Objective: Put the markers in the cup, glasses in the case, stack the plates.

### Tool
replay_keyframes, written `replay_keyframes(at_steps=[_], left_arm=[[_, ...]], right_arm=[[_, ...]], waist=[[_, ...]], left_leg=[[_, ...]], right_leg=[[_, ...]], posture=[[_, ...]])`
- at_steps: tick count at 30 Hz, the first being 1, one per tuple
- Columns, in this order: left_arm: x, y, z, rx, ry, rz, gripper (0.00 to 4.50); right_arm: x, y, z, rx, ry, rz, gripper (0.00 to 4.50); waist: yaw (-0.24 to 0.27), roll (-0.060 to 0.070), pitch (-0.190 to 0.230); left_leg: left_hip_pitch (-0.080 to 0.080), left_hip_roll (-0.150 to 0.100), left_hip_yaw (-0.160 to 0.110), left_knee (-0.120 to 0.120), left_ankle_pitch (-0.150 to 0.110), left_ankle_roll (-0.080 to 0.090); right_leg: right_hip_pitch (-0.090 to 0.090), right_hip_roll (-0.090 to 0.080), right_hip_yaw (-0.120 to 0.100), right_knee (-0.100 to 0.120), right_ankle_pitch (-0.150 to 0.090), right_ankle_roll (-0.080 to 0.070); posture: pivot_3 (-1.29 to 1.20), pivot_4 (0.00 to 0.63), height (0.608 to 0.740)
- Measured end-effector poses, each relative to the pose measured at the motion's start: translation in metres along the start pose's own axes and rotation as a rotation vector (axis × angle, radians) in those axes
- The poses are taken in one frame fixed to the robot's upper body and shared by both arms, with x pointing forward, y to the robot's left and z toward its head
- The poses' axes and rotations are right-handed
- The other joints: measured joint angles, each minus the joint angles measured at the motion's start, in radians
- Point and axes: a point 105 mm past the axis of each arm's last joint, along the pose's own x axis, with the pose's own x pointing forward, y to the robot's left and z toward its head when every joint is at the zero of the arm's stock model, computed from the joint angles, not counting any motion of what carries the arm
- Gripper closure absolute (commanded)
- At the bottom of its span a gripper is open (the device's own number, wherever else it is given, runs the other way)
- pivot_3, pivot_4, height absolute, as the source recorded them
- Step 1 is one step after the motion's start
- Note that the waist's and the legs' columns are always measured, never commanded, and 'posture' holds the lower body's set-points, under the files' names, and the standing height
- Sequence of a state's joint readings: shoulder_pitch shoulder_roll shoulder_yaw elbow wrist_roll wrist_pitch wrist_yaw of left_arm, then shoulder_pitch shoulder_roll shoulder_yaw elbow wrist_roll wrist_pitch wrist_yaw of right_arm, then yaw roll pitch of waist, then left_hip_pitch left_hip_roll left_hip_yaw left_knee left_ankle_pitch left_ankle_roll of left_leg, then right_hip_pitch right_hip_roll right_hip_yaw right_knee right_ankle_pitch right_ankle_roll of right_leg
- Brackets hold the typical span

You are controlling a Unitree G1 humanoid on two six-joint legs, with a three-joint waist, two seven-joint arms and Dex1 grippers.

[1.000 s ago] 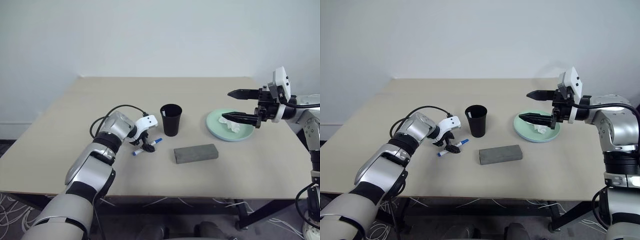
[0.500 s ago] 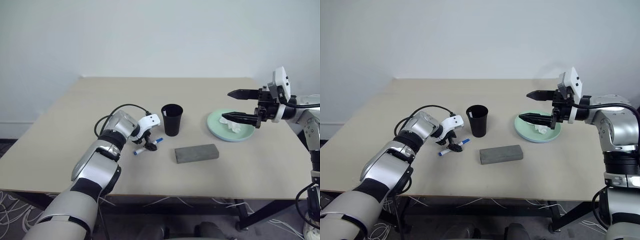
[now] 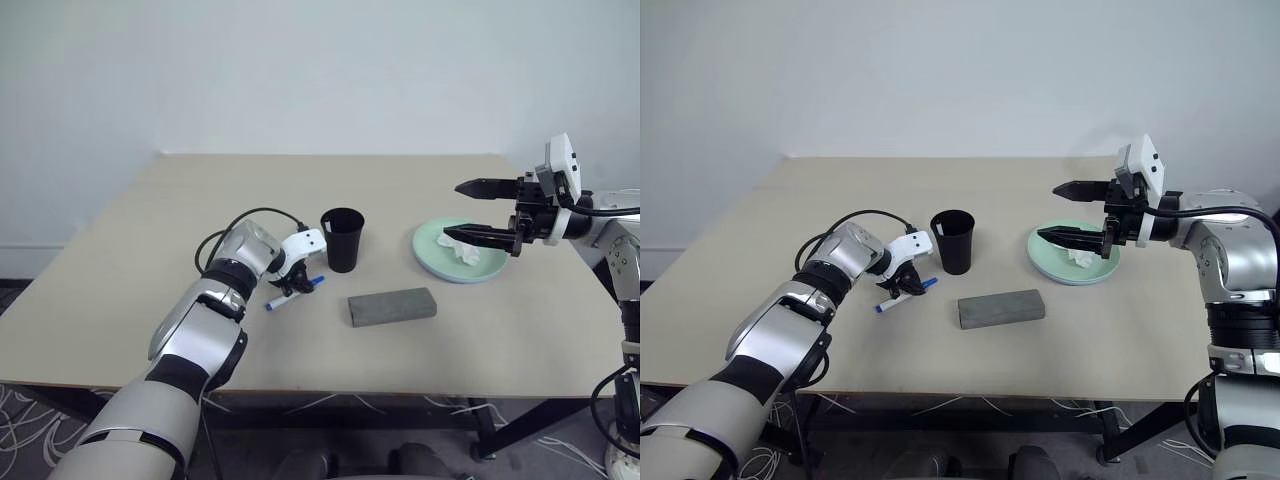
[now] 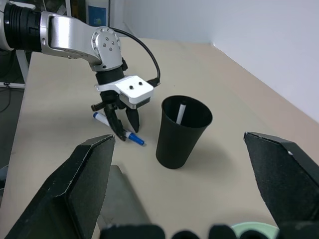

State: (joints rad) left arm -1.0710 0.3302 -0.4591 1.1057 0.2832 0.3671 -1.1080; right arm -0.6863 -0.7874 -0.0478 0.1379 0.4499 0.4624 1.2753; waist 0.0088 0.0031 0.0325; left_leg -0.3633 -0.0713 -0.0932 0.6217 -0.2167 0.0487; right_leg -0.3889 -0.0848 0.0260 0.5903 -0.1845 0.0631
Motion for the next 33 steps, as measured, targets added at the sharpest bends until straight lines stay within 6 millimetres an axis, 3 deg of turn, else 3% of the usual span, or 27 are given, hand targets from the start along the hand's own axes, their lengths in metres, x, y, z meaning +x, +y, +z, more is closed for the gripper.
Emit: replay_keyframes(at_steps=[2, 3, 12, 20, 23, 27, 30, 33], left_arm=[[0.0, 0.0, 0.0, 0.006, 0.003, 0.003, 4.37], [0.0, 0.001, 0.0, 0.011, 0.006, 0.005, 4.41], [-0.005, 0.0, -0.007, 0.062, -0.003, -0.01, 4.41], [-0.022, -0.016, -0.007, 0.157, -0.057, -0.133, 4.41], [-0.032, -0.032, 0.015, 0.152, -0.194, -0.23, 4.41], [-0.059, -0.044, 0.069, 0.098, -0.497, -0.316, 4.41], [-0.084, -0.033, 0.106, 0.034, -0.678, -0.279, 4.41], [-0.106, -0.018, 0.127, -0.033, -0.807, -0.224, 4.41]], right_arm=[[0.0, 0.0, 0.0, 0.0, 0.0, 0.0, 0.0], [0.0, 0.0, 0.0, -0.001, 0.0, 0.0, 0.0], [0.001, 0.0, 0.001, -0.004, -0.001, 0.003, 0.0], [0.002, 0.0, 0.001, -0.004, -0.004, 0.007, 0.0], [0.003, 0.0, 0.001, -0.003, -0.001, 0.013, 0.0], [0.005, 0.001, 0.001, -0.004, 0.0, 0.022, 0.0], [0.005, 0.001, 0.001, -0.004, -0.002, 0.024, 0.0], [0.005, 0.0, 0.0, 0.001, -0.002, 0.022, 0.0]], waist=[[0.0, 0.0, 0.0], [0.0, 0.0, 0.0], [-0.005, 0.0, 0.0], [-0.004, 0.0, 0.0], [-0.001, 0.0, 0.0], [0.0, 0.0, 0.0], [0.0, 0.0, 0.0], [-0.006, 0.0, 0.0]], left_leg=[[0.0, 0.0, 0.0, 0.0, 0.0, 0.0], [0.0, 0.0, 0.0, 0.0, 0.0, 0.0], [0.0, 0.002, 0.0, -0.001, 0.0, 0.0], [0.0, 0.002, 0.0, -0.002, 0.0, 0.0], [-0.001, 0.001, 0.0, -0.001, 0.0, 0.0], [-0.001, 0.001, -0.001, -0.001, 0.0, 0.0], [-0.001, 0.002, -0.001, 0.0, 0.0, 0.0], [0.001, 0.003, 0.0, -0.001, 0.001, 0.002]], right_leg=[[0.0, 0.0, 0.0, 0.0, 0.0, 0.0], [0.0, 0.0, 0.0, 0.0, 0.0, 0.0], [-0.001, 0.0, 0.0, 0.0, 0.0, 0.0], [-0.002, 0.0, 0.0, 0.0, 0.0, 0.0], [-0.001, 0.0, 0.0, -0.001, 0.0, 0.0], [-0.001, 0.0, 0.0, -0.001, 0.0, 0.0], [-0.002, 0.0, -0.001, 0.0, 0.0, 0.0], [-0.001, 0.001, -0.001, 0.0, 0.0, 0.0]], posture=[[0.0, 0.0, 0.732], [0.0, 0.0, 0.732], [0.0, 0.0, 0.732], [0.0, 0.0, 0.732], [0.0, 0.0, 0.732], [0.0, 0.0, 0.732], [0.0, 0.0, 0.732], [0.0, 0.0, 0.732]])
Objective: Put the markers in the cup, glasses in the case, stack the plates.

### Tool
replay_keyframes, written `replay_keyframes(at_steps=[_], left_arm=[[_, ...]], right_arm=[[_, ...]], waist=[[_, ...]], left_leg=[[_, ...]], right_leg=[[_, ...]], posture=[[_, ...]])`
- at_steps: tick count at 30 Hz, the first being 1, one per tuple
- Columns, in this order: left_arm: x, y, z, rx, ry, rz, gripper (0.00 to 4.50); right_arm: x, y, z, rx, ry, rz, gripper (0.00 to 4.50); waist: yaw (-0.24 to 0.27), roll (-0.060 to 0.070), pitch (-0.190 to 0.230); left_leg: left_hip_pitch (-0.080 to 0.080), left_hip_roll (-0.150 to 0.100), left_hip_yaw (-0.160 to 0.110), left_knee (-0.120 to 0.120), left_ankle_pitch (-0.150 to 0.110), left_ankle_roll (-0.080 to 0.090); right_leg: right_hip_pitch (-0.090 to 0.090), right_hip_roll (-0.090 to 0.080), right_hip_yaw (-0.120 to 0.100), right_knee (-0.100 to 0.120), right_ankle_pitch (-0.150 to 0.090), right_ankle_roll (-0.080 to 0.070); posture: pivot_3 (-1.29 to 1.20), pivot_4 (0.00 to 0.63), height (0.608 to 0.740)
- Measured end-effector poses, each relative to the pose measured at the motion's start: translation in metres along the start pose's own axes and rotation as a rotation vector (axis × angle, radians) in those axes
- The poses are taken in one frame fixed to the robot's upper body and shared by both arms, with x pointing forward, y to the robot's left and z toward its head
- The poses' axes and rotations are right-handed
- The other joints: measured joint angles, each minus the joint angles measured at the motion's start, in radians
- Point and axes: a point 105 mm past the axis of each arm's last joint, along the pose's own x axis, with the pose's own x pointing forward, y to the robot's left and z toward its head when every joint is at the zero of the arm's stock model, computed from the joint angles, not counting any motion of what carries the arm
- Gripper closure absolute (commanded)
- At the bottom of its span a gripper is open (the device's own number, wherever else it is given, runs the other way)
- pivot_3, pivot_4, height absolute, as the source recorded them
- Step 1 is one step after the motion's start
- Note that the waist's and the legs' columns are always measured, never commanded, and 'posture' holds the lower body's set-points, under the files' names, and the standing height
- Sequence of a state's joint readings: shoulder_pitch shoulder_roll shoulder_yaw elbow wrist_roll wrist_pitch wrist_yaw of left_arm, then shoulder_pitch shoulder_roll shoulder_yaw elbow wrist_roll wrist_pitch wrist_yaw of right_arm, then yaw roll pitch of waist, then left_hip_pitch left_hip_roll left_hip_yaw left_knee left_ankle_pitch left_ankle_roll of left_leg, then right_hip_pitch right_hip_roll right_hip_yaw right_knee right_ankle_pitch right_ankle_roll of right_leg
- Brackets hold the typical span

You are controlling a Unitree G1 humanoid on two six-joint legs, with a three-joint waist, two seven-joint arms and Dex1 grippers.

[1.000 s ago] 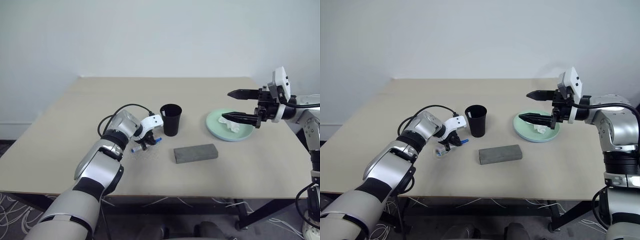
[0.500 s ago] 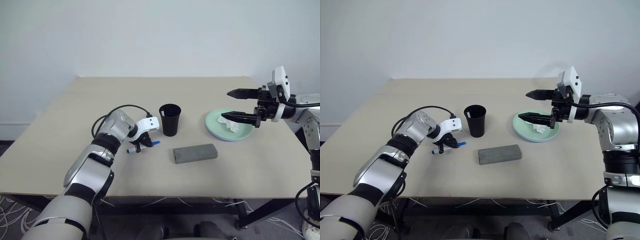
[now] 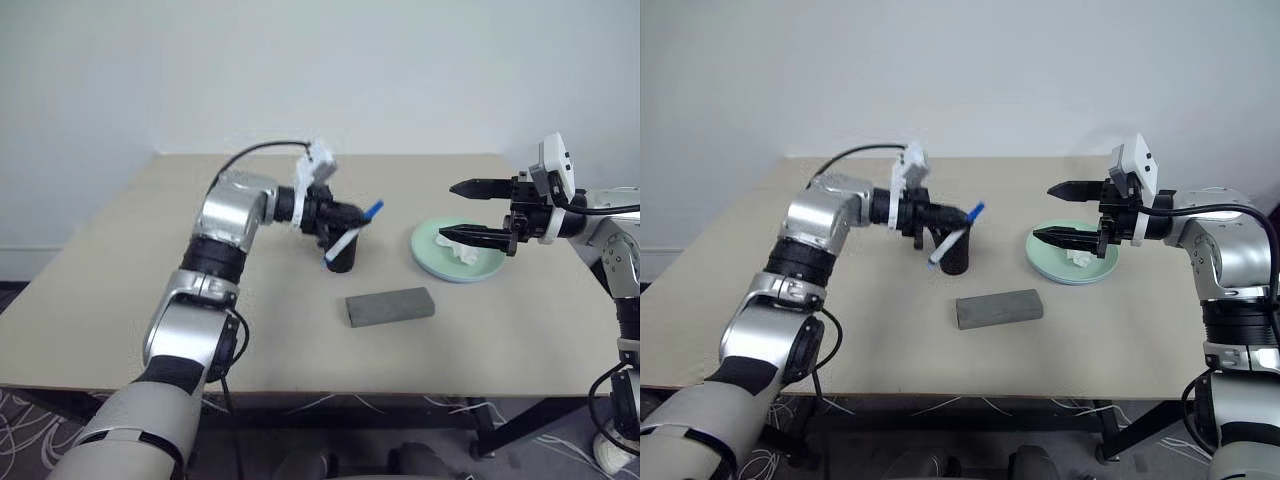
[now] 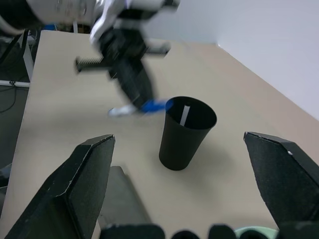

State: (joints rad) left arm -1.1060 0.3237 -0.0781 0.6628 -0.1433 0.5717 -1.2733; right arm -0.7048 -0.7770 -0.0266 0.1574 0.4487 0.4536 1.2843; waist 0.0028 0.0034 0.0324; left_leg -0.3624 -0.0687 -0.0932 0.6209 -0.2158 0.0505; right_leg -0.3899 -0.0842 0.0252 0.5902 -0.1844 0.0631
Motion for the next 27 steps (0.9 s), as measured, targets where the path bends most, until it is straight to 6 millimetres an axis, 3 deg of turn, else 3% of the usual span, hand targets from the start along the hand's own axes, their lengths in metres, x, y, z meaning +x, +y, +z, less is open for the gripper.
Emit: replay_keyframes(at_steps=[5, 10, 18, 27], left_arm=[[-0.002, 0.023, 0.017, -0.048, -0.179, 0.132, 4.41], [0.001, 0.043, 0.02, -0.068, -0.311, 0.285, 4.41], [0.0, 0.067, 0.009, -0.053, -0.428, 0.531, 4.41], [0.009, 0.066, -0.014, -0.075, -0.423, 0.561, 4.41]], right_arm=[[0.0, -0.001, -0.001, 0.007, 0.0, -0.004, 0.0], [0.0, -0.001, -0.001, 0.007, 0.0, -0.004, 0.0], [0.0, -0.001, -0.001, 0.008, -0.001, -0.006, 0.0], [0.0, -0.001, -0.001, 0.007, -0.001, -0.007, 0.0]], waist=[[-0.002, 0.0, 0.0], [0.002, 0.0, 0.0], [0.006, 0.0, 0.0], [0.006, 0.0, 0.0]], left_leg=[[0.0, 0.0, 0.0, 0.0, 0.0, -0.001], [0.0, -0.001, 0.0, 0.0, -0.001, -0.002], [-0.001, -0.003, 0.0, 0.0, -0.001, -0.002], [-0.001, -0.004, 0.0, 0.001, -0.001, -0.002]], right_leg=[[0.0, 0.0, 0.0, 0.0, 0.0, 0.0], [0.001, -0.001, 0.0, -0.001, 0.0, 0.0], [0.0, -0.001, 0.0, -0.001, 0.0, 0.0], [0.0, -0.001, 0.0, -0.001, 0.001, 0.001]], posture=[[0.0, 0.0, 0.732], [0.0, 0.0, 0.732], [0.0, 0.0, 0.732], [0.0, 0.0, 0.732]])
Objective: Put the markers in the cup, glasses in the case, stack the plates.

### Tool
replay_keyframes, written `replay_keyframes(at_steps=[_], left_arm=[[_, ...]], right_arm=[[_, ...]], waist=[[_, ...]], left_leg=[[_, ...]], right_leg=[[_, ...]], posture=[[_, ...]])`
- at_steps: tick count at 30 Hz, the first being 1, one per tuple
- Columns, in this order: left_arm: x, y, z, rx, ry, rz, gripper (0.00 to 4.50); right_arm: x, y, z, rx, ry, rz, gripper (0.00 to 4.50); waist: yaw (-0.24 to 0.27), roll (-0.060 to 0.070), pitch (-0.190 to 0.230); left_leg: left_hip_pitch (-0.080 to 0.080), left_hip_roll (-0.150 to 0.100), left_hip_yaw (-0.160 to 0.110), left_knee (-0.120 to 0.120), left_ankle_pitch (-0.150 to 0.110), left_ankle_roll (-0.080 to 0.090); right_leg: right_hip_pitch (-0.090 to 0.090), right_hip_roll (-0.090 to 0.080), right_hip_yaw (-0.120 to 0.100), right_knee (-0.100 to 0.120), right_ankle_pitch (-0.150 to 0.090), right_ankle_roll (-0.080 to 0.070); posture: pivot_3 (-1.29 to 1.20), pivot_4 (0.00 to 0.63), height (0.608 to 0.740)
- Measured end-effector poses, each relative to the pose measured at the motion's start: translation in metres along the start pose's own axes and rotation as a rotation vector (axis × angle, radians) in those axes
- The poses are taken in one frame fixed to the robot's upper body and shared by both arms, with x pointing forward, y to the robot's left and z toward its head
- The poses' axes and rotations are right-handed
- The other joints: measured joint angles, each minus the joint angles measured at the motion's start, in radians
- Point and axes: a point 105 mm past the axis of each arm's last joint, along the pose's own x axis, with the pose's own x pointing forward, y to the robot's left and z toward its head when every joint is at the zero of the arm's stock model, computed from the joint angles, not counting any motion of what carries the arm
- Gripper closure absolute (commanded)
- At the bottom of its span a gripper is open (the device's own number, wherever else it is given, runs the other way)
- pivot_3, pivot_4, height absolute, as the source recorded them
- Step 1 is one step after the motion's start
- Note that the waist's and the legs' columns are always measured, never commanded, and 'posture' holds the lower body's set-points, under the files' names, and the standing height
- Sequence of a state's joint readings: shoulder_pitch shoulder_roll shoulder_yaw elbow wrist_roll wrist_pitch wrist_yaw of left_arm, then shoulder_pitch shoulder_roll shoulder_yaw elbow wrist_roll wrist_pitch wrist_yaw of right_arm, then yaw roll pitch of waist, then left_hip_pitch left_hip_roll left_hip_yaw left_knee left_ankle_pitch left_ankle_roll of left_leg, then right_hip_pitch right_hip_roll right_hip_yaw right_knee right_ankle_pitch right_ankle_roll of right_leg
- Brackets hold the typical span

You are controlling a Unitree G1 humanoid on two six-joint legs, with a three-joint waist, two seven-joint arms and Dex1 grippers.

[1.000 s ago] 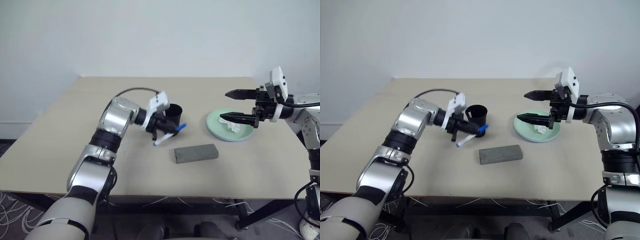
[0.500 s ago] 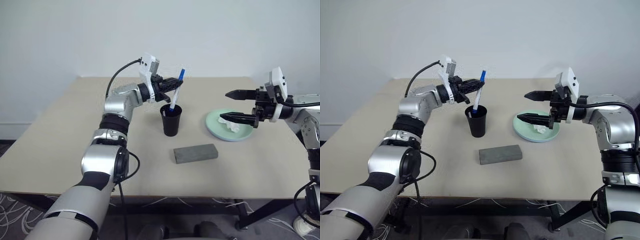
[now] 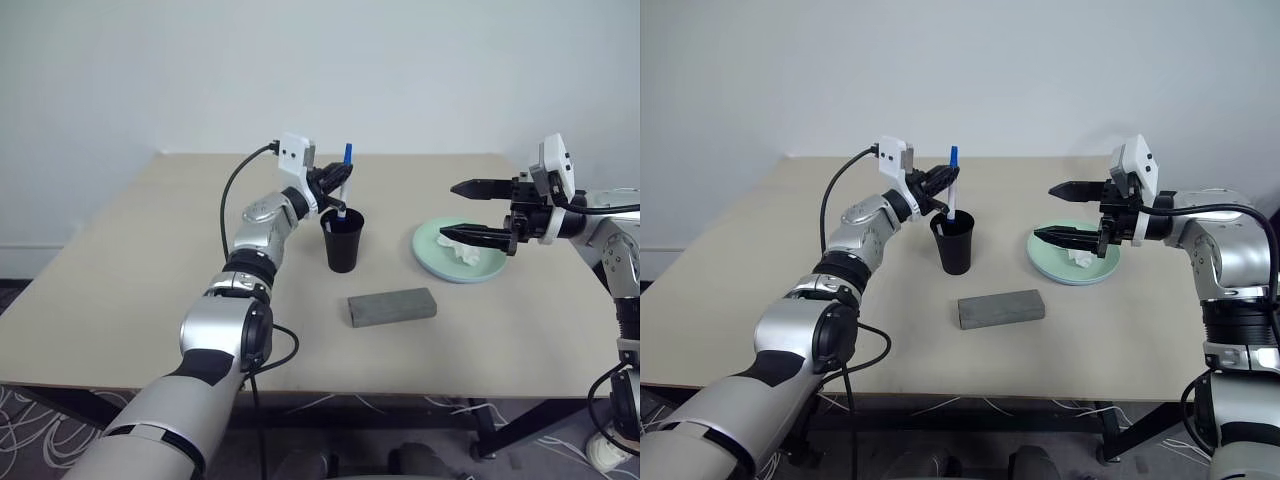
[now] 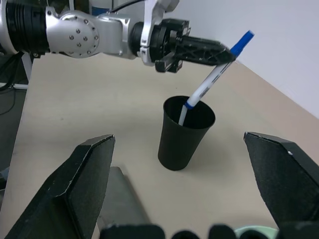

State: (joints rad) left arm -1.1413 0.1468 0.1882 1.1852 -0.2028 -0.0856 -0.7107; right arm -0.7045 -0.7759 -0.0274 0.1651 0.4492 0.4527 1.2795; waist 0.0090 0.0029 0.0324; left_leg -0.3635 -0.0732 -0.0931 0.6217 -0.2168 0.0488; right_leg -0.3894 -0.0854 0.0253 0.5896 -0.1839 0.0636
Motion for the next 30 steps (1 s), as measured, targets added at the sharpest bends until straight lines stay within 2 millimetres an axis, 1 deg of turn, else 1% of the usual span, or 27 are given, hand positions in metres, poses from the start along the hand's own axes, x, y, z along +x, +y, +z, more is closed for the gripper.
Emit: replay_keyframes(at_steps=[3, 7, 19, 24, 25, 26, 30], left_arm=[[-0.001, -0.001, -0.006, 0.003, 0.009, -0.002, 4.41], [-0.002, 0.0, -0.007, 0.017, 0.003, 0.001, 4.41], [-0.006, 0.001, -0.022, -0.029, 0.006, 0.035, 4.41], [-0.01, 0.002, -0.034, -0.039, 0.024, 0.055, 4.41], [-0.01, 0.001, -0.037, -0.041, 0.029, 0.056, 3.69], [-0.009, 0.0, -0.039, -0.039, 0.034, 0.056, 3.43], [-0.008, -0.002, -0.039, -0.036, 0.033, 0.055, 2.04]], right_arm=[[0.0, 0.0, 0.0, -0.001, 0.0, -0.002, 0.0], [0.0, 0.0, 0.001, -0.004, -0.001, -0.002, 0.0], [0.001, 0.002, 0.003, -0.014, -0.002, 0.003, 0.0], [0.001, 0.002, 0.002, -0.014, -0.001, 0.003, 0.0], [0.001, 0.002, 0.002, -0.014, -0.001, 0.003, 0.0], [0.001, 0.002, 0.002, -0.014, -0.001, 0.003, 0.0], [0.001, 0.002, 0.002, -0.014, -0.001, 0.003, 0.0]], waist=[[0.0, 0.0, 0.0], [0.0, 0.0, 0.0], [0.0, 0.0, 0.0], [0.0, 0.0, 0.0], [0.0, 0.0, 0.0], [0.0, 0.0, 0.0], [0.0, 0.0, 0.0]], left_leg=[[0.0, 0.0, 0.0, 0.0, 0.0, 0.0], [0.0, 0.0, 0.0, 0.0, 0.0, 0.0], [0.0, 0.0, 0.0, 0.0, 0.0, 0.0], [0.0, 0.0, 0.0, 0.0, 0.0, 0.0], [0.0, 0.0, 0.0, 0.0, 0.0, 0.0], [0.0, 0.0, 0.0, 0.0, 0.0, 0.0], [0.0, 0.0, 0.0, 0.0, 0.0, 0.0]], right_leg=[[0.0, 0.0, 0.0, 0.0, 0.0, 0.0], [0.0, 0.0, 0.0, 0.0, 0.0, 0.0], [0.0, 0.0, 0.0, 0.0, 0.0, 0.0], [0.0, 0.0, 0.0, 0.0, 0.0, 0.0], [0.0, 0.0, 0.0, 0.0, 0.0, 0.0], [0.0, 0.0, 0.0, 0.0, 0.0, 0.0], [0.0, 0.0, 0.0, 0.0, 0.0, 0.0]], posture=[[0.0, 0.0, 0.732], [0.0, 0.0, 0.732], [0.0, 0.0, 0.732], [0.0, 0.0, 0.732], [0.0, 0.0, 0.732], [0.0, 0.0, 0.732], [0.0, 0.0, 0.732]])
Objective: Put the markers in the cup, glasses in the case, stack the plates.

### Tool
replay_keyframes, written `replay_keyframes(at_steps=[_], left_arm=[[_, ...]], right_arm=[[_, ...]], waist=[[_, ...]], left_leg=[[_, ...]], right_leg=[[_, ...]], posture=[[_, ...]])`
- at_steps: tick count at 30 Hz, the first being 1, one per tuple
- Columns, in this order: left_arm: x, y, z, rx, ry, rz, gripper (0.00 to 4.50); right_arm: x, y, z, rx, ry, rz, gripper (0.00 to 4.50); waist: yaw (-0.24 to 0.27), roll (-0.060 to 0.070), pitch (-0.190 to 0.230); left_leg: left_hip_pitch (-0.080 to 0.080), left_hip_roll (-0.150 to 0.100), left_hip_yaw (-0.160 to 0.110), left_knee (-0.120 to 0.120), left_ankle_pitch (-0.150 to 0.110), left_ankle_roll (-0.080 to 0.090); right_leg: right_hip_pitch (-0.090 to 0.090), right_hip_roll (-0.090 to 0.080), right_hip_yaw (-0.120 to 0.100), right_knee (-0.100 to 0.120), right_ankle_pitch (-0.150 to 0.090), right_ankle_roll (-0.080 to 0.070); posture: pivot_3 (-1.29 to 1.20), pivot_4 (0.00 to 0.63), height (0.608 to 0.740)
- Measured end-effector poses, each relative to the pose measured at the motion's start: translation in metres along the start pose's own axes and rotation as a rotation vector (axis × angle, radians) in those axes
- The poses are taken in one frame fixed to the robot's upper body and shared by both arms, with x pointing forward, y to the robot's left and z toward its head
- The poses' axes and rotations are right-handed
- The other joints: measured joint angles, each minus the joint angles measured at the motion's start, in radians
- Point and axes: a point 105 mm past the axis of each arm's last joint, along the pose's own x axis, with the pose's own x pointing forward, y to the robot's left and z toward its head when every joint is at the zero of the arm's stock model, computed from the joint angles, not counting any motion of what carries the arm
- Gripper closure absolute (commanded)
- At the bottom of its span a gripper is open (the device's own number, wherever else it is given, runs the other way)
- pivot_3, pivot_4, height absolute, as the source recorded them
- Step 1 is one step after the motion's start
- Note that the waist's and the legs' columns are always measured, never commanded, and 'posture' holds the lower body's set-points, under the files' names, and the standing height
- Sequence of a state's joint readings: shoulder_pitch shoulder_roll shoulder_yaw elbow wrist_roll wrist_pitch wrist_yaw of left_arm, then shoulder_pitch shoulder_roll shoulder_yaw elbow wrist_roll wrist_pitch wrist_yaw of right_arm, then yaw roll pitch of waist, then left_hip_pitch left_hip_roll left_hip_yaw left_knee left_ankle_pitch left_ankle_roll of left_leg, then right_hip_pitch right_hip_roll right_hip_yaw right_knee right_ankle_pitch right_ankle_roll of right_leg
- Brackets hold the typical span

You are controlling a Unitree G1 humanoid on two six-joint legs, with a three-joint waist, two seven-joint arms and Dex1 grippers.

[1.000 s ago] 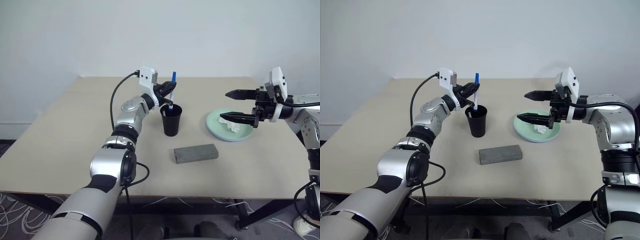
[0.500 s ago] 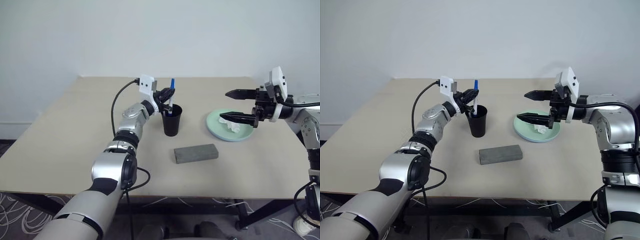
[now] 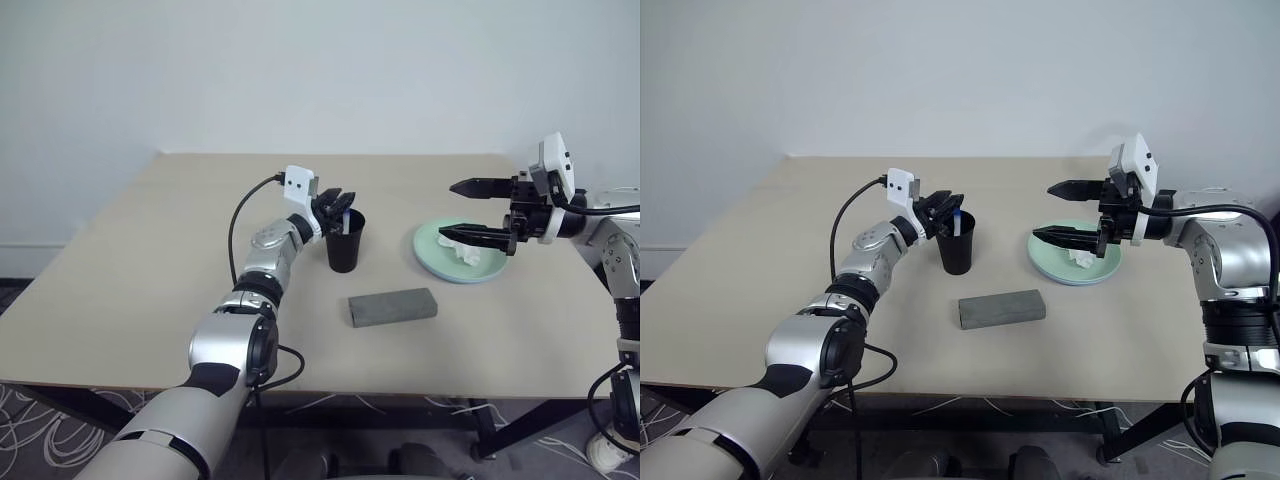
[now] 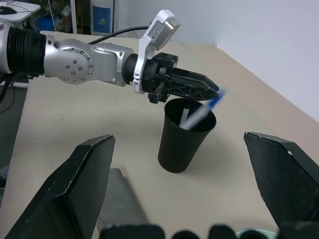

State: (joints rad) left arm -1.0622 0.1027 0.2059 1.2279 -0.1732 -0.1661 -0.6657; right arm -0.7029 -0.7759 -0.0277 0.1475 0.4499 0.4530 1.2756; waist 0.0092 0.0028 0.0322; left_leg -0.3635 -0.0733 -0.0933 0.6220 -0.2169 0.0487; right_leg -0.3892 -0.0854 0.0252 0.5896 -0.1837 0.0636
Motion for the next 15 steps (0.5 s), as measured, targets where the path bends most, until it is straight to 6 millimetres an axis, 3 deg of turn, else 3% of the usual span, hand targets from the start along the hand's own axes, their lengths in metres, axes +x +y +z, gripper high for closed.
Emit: replay_keyframes(at_steps=[4, 6, 11, 15], left_arm=[[0.0, 0.0, 0.0, 0.002, -0.002, 0.003, 0.57], [0.0, 0.0, 0.001, 0.002, -0.003, 0.003, 0.04], [-0.003, 0.0, 0.012, 0.031, -0.022, -0.066, 0.04], [-0.01, 0.001, 0.051, 0.093, -0.097, -0.159, 0.04]], right_arm=[[0.0, 0.0, 0.0, 0.0, 0.0, 0.0, 0.0], [0.0, 0.0, 0.0, 0.0, 0.0, 0.0, 0.0], [0.0, 0.0, -0.001, 0.002, 0.001, -0.003, 0.0], [0.0, 0.0, -0.001, 0.003, 0.001, -0.009, 0.0]], waist=[[0.0, 0.0, 0.0], [0.0, 0.0, 0.0], [0.0, 0.0, 0.0], [0.0, 0.0, 0.0]], left_leg=[[0.0, 0.0, 0.0, 0.0, 0.0, 0.0], [0.0, 0.0, 0.0, 0.0, 0.0, 0.0], [0.0, 0.0, 0.0, 0.0, 0.0, 0.0], [0.0, 0.001, 0.0, 0.0, 0.0, 0.0]], right_leg=[[0.0, 0.0, 0.0, 0.0, 0.0, 0.0], [0.0, 0.0, 0.0, 0.0, 0.0, 0.0], [0.0, 0.0, 0.0, 0.0, 0.0, 0.0], [-0.001, 0.0, 0.0, 0.0, 0.0, 0.0]], posture=[[0.0, 0.0, 0.732], [0.0, 0.0, 0.732], [0.0, 0.0, 0.732], [0.0, 0.0, 0.732]])
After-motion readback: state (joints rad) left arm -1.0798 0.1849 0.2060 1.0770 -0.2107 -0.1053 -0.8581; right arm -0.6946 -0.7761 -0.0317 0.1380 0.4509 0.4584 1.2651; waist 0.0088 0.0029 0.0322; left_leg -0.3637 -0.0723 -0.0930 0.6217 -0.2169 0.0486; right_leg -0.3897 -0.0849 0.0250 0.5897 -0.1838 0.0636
